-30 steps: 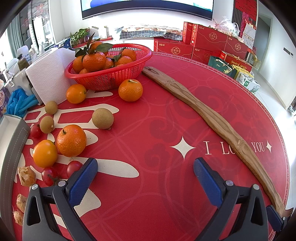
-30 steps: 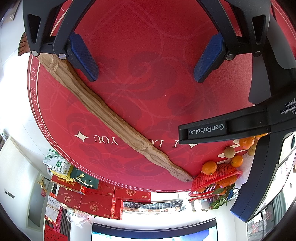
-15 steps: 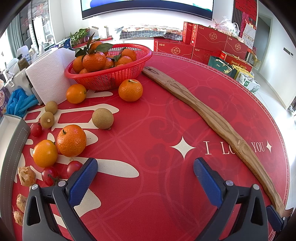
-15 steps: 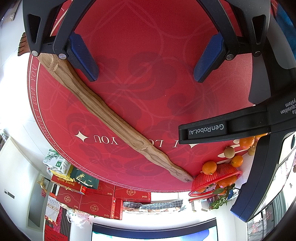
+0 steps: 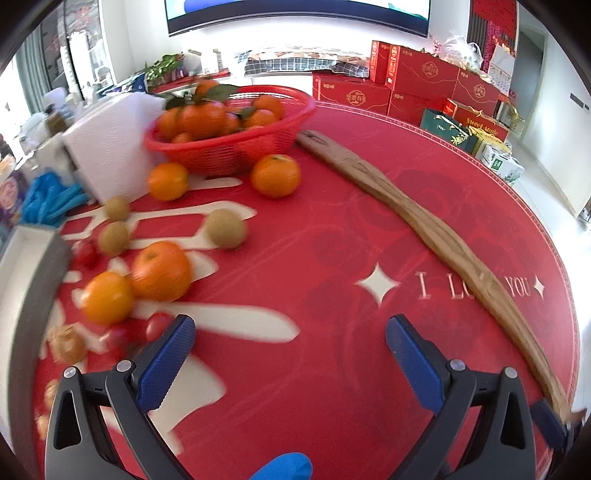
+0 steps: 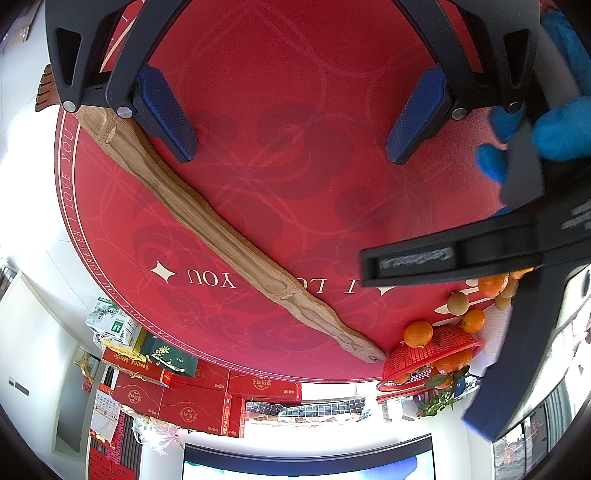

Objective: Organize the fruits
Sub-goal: 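Grasp a brown dried fruit with the left tool while the right tool grasps a red cherry tomato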

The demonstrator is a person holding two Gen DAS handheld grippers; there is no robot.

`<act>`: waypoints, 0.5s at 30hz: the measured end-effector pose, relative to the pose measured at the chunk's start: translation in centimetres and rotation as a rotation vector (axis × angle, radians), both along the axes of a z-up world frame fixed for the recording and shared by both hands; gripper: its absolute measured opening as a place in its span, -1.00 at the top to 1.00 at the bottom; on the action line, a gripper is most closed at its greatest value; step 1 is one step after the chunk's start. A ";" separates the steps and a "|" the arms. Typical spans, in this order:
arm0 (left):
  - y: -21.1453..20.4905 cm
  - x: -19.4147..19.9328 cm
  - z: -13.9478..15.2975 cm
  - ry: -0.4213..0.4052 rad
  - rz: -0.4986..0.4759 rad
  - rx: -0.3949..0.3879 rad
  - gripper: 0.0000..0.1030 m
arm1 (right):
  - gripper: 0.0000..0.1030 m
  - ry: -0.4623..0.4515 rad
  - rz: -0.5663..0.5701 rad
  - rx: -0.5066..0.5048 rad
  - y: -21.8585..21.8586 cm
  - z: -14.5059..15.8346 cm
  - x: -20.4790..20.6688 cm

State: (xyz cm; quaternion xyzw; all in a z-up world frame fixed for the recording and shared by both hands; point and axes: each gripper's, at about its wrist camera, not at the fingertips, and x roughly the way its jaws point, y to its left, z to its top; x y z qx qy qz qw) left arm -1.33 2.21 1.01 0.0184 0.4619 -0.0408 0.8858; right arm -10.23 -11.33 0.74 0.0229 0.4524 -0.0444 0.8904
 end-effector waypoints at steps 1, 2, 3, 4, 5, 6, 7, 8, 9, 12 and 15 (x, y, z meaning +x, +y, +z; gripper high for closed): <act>1.1 -1.0 0.9 -0.013 -0.013 -0.012 -1.00 | -1.00 0.000 0.000 0.000 0.0 0.0 0.0; 1.6 -1.6 1.5 -0.027 -0.020 -0.018 -1.00 | -1.00 0.000 0.000 0.000 0.0 0.0 0.0; 2.9 -2.9 2.4 -0.057 -0.031 -0.021 -1.00 | -1.00 0.000 0.000 0.000 0.0 0.0 0.0; 4.1 -4.1 3.1 -0.082 -0.038 -0.018 -1.00 | -1.00 0.000 0.000 0.000 0.0 0.0 0.0; 5.0 -5.0 3.7 -0.102 -0.036 -0.010 -1.00 | -1.00 0.000 0.000 0.000 0.0 0.0 0.0; 6.3 -6.0 4.1 -0.125 -0.030 0.001 -1.00 | -1.00 0.000 0.000 0.000 0.0 0.0 0.0; 7.5 -6.9 4.3 -0.138 -0.025 0.009 -1.00 | -1.00 0.000 0.000 0.000 0.0 0.0 0.0; 9.1 -7.9 4.3 -0.144 -0.016 0.021 -1.00 | -1.00 0.000 0.000 0.000 0.0 0.0 0.0; 10.0 -8.5 4.1 -0.141 -0.007 0.031 -1.00 | -1.00 0.000 0.000 0.000 0.0 0.0 0.0; 12.7 -9.4 2.9 -0.121 0.023 0.057 -1.00 | -1.00 0.000 0.000 0.000 0.0 0.0 0.0; 14.0 -9.4 1.2 -0.076 0.059 0.076 -1.00 | -1.00 0.000 0.000 -0.001 0.0 0.0 0.0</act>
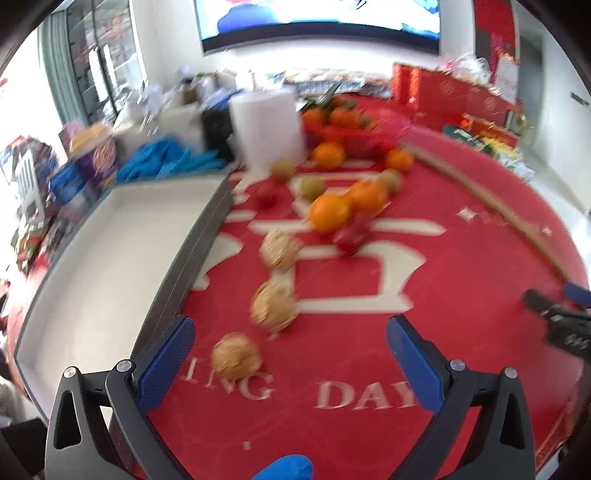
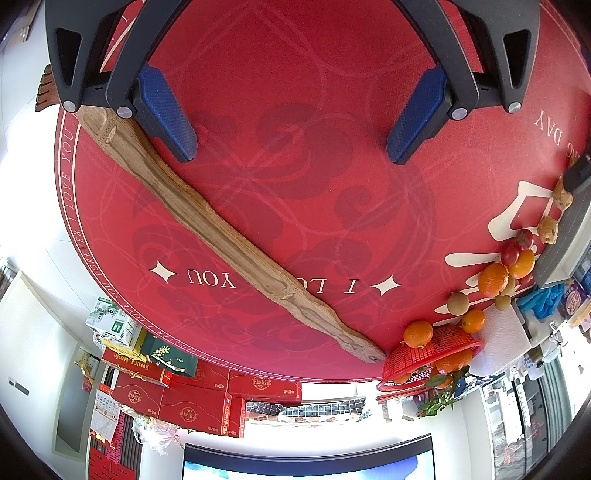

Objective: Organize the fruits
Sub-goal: 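Grasp a brown dried fruit with the left tool while the right tool grasps a red cherry tomato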

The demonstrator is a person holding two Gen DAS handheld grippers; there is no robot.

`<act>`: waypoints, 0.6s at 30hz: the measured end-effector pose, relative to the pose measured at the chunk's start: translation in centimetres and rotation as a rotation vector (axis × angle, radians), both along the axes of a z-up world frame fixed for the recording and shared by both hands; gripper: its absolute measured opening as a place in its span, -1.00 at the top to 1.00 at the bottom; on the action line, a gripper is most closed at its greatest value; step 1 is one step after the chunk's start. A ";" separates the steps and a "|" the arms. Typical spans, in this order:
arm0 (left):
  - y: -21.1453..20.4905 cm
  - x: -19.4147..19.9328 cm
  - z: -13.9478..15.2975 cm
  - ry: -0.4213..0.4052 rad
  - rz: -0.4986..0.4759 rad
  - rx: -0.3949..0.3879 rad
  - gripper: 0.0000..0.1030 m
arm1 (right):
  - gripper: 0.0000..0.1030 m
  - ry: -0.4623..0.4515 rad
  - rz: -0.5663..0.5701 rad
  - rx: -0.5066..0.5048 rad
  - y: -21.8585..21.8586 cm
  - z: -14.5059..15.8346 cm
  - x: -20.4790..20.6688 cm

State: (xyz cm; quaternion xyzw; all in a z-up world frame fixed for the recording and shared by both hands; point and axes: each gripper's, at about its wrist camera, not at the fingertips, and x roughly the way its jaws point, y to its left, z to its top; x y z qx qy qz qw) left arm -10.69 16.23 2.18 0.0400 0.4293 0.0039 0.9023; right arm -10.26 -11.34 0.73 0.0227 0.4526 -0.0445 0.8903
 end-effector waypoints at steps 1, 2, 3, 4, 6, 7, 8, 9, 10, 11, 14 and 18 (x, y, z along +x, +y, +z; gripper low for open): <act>0.1 0.0 -0.4 0.009 0.004 -0.007 -1.00 | -1.00 0.000 0.000 0.000 0.0 0.0 -0.1; 0.4 -0.1 -0.7 0.022 0.011 -0.012 -1.00 | -1.00 -0.001 0.000 0.000 -0.1 0.0 -0.1; 0.5 0.1 -1.3 0.039 0.013 -0.012 -1.00 | -1.00 0.000 0.000 0.000 0.0 0.0 -0.1; 0.5 0.5 -1.7 0.052 0.009 -0.012 -1.00 | -1.00 0.000 0.000 0.000 0.0 0.0 -0.1; 0.8 0.6 -1.7 0.054 0.010 -0.044 -1.00 | -1.00 0.000 0.000 0.000 0.0 0.0 -0.1; 1.0 0.7 -1.8 0.061 0.010 -0.062 -1.00 | -1.00 0.000 0.000 0.000 0.0 0.0 -0.1; 1.1 0.8 -1.8 0.062 0.008 -0.062 -1.00 | -1.00 0.000 0.000 0.000 0.0 0.0 -0.1; 1.2 0.9 -1.8 0.063 0.005 -0.067 -1.00 | -1.00 0.000 0.000 0.000 0.0 0.0 -0.1; 1.4 1.0 -1.9 0.067 0.006 -0.082 -1.00 | -1.00 0.000 0.000 0.000 0.0 0.0 -0.1; 1.4 1.0 -2.0 0.068 0.002 -0.078 -1.00 | -1.00 0.000 -0.001 0.000 0.0 0.0 -0.1; 1.3 1.2 -2.1 0.078 -0.001 -0.078 -1.00 | -1.00 0.000 -0.001 -0.001 0.0 0.0 -0.1; 1.2 1.2 -2.1 0.064 -0.010 -0.082 -0.95 | -1.00 0.006 0.020 0.000 0.7 0.1 0.0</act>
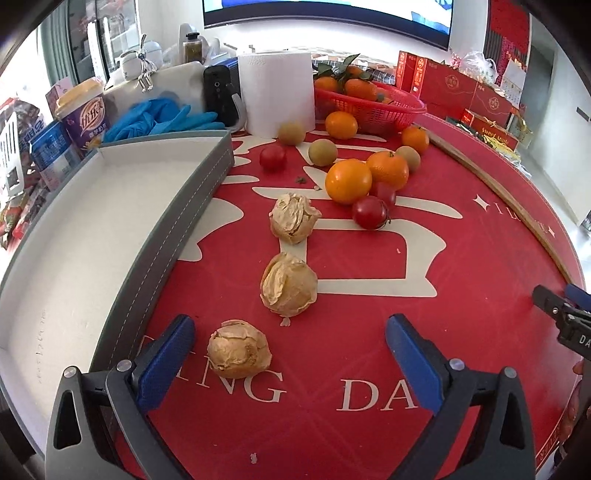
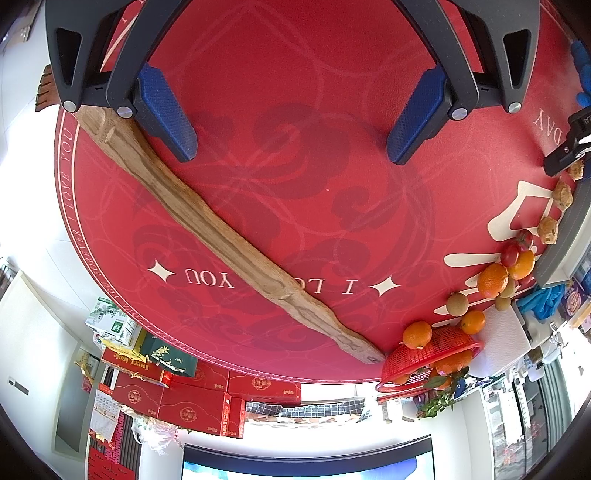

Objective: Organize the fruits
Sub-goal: 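Grasp a brown dried fruit with the left tool while the right tool grasps a red cherry tomato, then carry both fruits into the white tray and open both tools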

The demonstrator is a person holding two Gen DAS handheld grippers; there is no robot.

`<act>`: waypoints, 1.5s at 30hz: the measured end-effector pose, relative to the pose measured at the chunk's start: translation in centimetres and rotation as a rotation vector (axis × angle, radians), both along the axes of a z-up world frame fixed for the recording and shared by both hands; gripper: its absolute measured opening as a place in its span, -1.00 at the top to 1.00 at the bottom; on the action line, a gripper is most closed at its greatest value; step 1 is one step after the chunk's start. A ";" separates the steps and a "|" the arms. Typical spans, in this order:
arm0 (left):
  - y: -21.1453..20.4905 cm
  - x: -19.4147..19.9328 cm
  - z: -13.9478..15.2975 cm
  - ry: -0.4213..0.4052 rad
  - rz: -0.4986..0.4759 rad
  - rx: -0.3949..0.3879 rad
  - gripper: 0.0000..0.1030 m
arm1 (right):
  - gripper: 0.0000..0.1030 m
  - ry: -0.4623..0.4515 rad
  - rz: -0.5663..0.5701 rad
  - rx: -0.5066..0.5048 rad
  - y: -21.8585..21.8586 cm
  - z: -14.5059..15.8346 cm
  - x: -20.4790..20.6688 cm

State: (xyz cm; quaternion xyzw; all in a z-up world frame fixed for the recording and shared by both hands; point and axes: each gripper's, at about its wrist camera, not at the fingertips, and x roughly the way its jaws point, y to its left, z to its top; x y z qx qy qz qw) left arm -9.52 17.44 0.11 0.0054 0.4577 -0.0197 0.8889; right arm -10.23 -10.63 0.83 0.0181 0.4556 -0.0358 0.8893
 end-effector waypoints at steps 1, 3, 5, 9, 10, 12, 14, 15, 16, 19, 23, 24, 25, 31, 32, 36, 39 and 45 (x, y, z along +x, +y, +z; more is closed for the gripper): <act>0.0 -0.1 0.1 -0.008 -0.003 0.000 -0.83 | -1.00 0.003 0.023 0.000 0.7 0.0 0.2; 0.2 -0.4 0.4 -0.021 -0.006 -0.002 -0.61 | -1.00 0.021 0.105 0.000 2.7 0.1 0.8; 0.5 -0.5 0.6 -0.027 -0.008 -0.004 -0.33 | -1.00 0.047 0.179 0.000 4.9 0.2 1.8; 1.1 -0.8 0.9 -0.039 -0.007 -0.003 0.15 | -1.00 0.067 0.299 0.007 9.8 0.3 4.2; 1.3 -0.8 0.9 -0.041 -0.006 -0.003 0.27 | -1.00 0.066 0.328 0.020 10.9 0.4 4.8; 1.7 -1.0 0.9 -0.044 -0.005 -0.006 0.39 | -1.00 0.065 0.366 0.040 12.8 0.4 5.7; 1.9 -1.0 1.0 -0.045 -0.003 -0.016 0.46 | -1.00 0.062 0.392 0.044 14.5 0.4 6.3; 2.0 -1.0 1.0 -0.044 -0.003 -0.020 0.47 | -1.00 0.056 0.399 0.042 15.3 0.3 6.5; 2.0 -1.0 1.0 -0.045 -0.003 -0.020 0.48 | -0.95 0.049 0.401 0.029 15.9 0.3 6.6; 2.2 -1.2 1.0 -0.048 -0.008 -0.030 0.50 | -0.25 0.010 0.421 -0.005 17.3 0.7 6.4; 2.9 -1.8 1.2 -0.043 -0.014 -0.072 0.51 | 0.54 0.007 0.436 0.060 16.8 1.0 6.1; 3.2 -2.1 1.4 -0.046 -0.016 -0.092 0.51 | 0.57 0.008 0.432 0.083 16.4 1.1 6.2; 3.4 -2.3 1.5 -0.048 -0.019 -0.101 0.51 | 0.57 0.011 0.427 0.119 15.7 1.1 6.0; 4.1 -3.8 2.9 -0.093 -0.046 -0.132 0.51 | 0.57 0.013 0.392 0.211 12.7 2.0 5.2; 4.1 -4.0 3.3 -0.102 -0.046 -0.132 0.51 | 0.57 0.010 0.395 0.222 12.4 2.2 4.9; 4.6 -4.8 4.7 -0.138 -0.040 -0.138 0.51 | 0.57 0.001 0.405 0.228 12.1 2.4 4.4; 5.1 -5.1 5.6 -0.167 -0.029 -0.130 0.51 | 0.57 0.003 0.409 0.235 11.8 2.6 3.9; 7.1 -5.2 6.9 -0.204 0.015 -0.117 0.51 | 0.57 -0.009 0.417 0.219 12.3 3.1 3.5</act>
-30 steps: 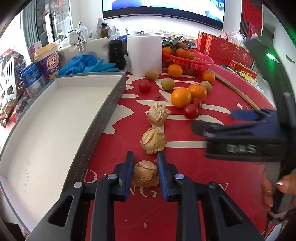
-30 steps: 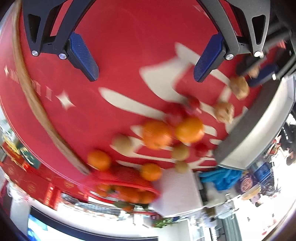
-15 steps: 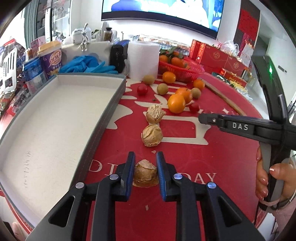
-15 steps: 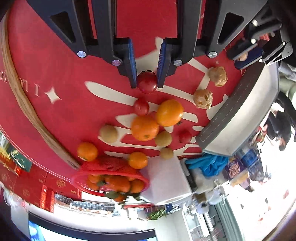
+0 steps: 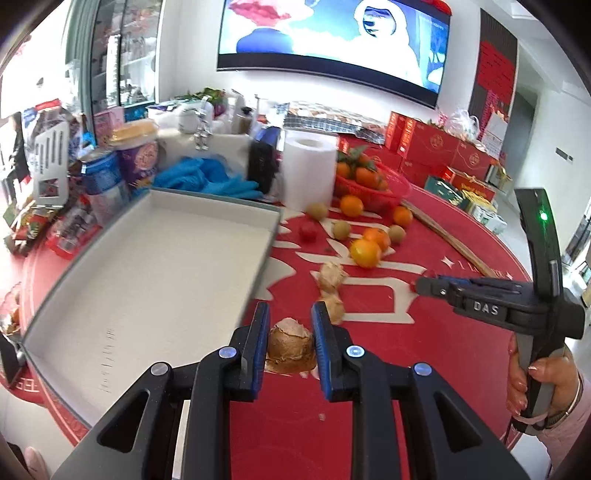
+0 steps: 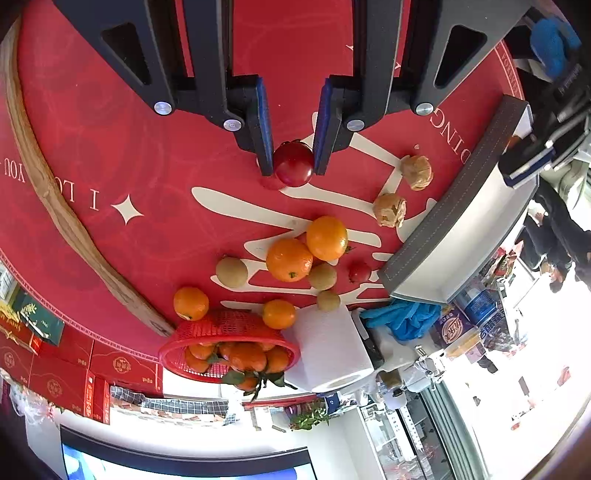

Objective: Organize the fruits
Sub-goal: 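Carry both fruits into the white tray and open both tools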

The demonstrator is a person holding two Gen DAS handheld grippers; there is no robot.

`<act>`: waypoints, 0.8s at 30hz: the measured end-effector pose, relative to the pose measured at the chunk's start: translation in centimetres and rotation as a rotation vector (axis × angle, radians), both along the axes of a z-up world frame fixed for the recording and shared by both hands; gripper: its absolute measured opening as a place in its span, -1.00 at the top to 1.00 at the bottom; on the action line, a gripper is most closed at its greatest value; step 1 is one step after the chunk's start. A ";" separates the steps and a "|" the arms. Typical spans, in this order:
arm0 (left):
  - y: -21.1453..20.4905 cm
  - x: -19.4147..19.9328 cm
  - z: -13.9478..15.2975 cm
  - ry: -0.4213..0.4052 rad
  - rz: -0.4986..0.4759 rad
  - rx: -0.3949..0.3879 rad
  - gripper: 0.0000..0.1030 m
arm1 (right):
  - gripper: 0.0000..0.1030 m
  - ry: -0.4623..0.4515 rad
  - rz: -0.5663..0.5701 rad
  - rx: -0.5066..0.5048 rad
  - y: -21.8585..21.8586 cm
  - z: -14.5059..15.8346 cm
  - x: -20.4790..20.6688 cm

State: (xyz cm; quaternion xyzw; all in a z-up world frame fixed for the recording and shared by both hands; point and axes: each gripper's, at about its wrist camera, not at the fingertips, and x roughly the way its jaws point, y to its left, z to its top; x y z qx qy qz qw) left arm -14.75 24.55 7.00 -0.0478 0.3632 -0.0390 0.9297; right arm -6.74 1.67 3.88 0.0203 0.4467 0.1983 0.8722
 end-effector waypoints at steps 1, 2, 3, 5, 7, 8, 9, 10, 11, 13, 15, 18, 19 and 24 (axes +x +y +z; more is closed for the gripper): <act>0.3 0.0 0.1 -0.004 0.006 0.000 0.51 | 0.57 -0.001 -0.004 0.002 0.0 0.1 0.0; 0.8 -0.2 0.3 -0.009 0.013 0.000 0.51 | 0.57 0.001 -0.005 0.007 0.0 0.1 0.0; 1.2 -0.2 0.4 -0.016 0.024 0.003 0.51 | 0.57 0.006 -0.003 0.011 0.1 0.1 0.1; 2.2 -0.1 0.5 -0.024 0.046 0.005 0.51 | 0.57 0.018 0.004 0.027 0.4 0.3 0.1; 3.1 0.0 0.6 -0.026 0.066 -0.003 0.51 | 0.57 0.022 0.017 0.030 1.0 0.5 0.1; 3.6 0.0 0.5 -0.027 0.078 -0.003 0.51 | 0.57 0.021 0.027 0.028 1.5 0.7 0.1; 4.2 0.2 0.4 -0.024 0.096 0.001 0.51 | 0.57 0.020 0.040 0.027 2.2 0.9 0.1; 4.5 0.3 0.2 -0.022 0.105 0.005 0.51 | 0.57 0.019 0.054 0.026 2.9 1.1 0.1; 5.0 0.4 0.0 -0.018 0.119 0.012 0.51 | 0.57 0.017 0.074 0.022 3.8 1.4 0.2; 6.0 0.7 -0.5 -0.004 0.150 0.034 0.51 | 0.57 0.013 0.107 0.016 5.6 1.7 0.2; 7.0 1.1 -1.2 0.010 0.179 0.048 0.51 | 0.57 0.012 0.139 0.015 7.4 1.9 0.3; 8.8 1.6 -2.1 0.033 0.227 0.048 0.51 | 0.57 0.005 0.184 0.008 10.3 2.3 0.5; 9.4 1.7 -2.4 0.038 0.239 0.042 0.51 | 0.57 0.006 0.200 0.008 11.4 2.4 0.6; 11.5 2.1 -3.7 0.071 0.285 0.025 0.51 | 0.57 0.019 0.261 0.000 15.7 2.4 1.1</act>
